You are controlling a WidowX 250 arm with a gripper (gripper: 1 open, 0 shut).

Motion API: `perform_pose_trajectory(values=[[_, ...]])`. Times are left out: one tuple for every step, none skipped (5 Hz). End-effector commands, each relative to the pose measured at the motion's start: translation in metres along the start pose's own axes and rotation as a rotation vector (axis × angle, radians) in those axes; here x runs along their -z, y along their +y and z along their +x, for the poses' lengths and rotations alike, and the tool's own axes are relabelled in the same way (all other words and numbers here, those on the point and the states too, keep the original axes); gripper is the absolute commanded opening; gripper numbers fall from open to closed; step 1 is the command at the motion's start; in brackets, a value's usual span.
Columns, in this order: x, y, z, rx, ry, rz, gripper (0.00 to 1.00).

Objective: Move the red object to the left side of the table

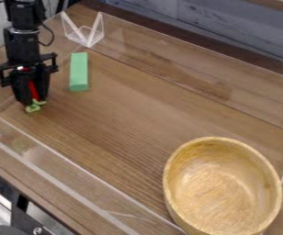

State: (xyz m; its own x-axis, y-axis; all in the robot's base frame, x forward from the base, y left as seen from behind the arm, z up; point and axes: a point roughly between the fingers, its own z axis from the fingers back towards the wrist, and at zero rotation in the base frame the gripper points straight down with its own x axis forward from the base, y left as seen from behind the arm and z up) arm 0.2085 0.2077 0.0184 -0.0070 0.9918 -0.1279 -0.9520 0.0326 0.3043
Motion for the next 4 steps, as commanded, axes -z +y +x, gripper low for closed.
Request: perform_pose_trajectory(values=[[0.009, 0.013, 0.008, -0.044, 0.041, 0.018, 1.00], [-0.001, 0.006, 0.007, -0.010, 0.063, 0.006, 1.00], [-0.011, 0.000, 0.006, 0.024, 0.084, -0.007, 1.00], [-0.015, 0.004, -0.007, -0.030, 0.130, -0.040, 1.00]])
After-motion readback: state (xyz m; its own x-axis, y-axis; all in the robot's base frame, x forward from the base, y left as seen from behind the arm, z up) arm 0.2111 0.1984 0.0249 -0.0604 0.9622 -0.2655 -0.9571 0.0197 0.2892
